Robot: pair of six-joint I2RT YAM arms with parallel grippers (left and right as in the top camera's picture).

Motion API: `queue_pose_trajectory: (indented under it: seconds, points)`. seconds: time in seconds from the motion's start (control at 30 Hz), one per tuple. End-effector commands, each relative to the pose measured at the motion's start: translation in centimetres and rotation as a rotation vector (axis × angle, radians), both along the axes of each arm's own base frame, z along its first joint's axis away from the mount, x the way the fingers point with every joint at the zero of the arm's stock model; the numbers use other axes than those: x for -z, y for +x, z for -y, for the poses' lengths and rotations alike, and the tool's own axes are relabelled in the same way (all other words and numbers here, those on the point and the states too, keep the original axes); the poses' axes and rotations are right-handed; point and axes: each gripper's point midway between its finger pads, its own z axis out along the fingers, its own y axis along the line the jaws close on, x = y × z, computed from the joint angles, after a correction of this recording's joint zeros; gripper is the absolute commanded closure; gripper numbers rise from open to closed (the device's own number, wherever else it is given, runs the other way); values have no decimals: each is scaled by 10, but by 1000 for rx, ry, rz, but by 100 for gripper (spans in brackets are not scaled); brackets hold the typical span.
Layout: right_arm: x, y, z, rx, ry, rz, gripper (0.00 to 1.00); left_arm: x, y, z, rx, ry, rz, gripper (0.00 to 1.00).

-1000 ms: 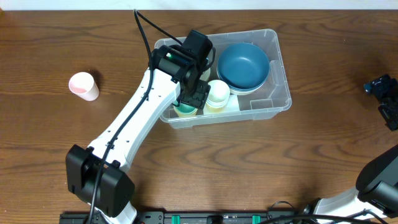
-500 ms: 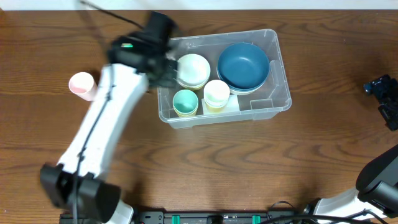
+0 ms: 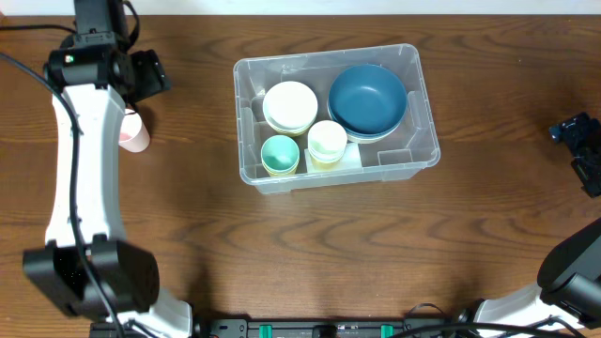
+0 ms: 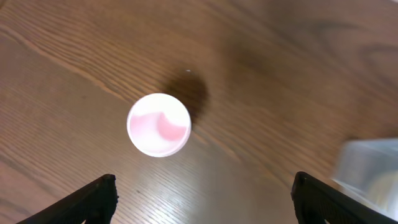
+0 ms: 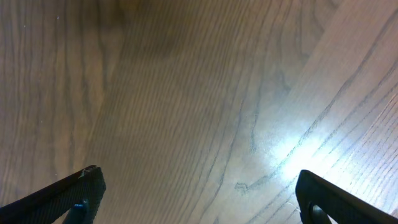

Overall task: Pack container
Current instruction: 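Release the green cup and withdraw the left gripper to the pink cup, then lower the left gripper onto the pink cup and grasp it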

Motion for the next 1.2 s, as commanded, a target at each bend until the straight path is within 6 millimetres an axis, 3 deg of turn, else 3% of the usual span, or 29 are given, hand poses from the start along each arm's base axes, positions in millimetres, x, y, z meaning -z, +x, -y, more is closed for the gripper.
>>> queue_pose_trajectory:
  seconds: [0.0, 0.27, 0.53, 0.63, 0.93, 1.17]
  points:
    - [1, -2, 2, 18, -5, -7, 1, 33, 8, -13, 30, 23, -86, 8]
    - [1, -2, 2, 18, -5, -7, 1, 97, 24, -19, 150, 54, -234, 8]
    - [1, -2, 2, 18, -5, -7, 1, 127, 25, -27, 141, 40, -291, 13]
    - [1, -2, 2, 18, -5, -7, 1, 133, 23, -31, 132, 35, -303, 27]
    - [1, -2, 2, 18, -5, -7, 1, 153, 16, -32, 130, 26, -332, 39]
    - [1, -2, 2, 18, -5, -7, 1, 177, 5, -30, 130, 19, -358, 63]
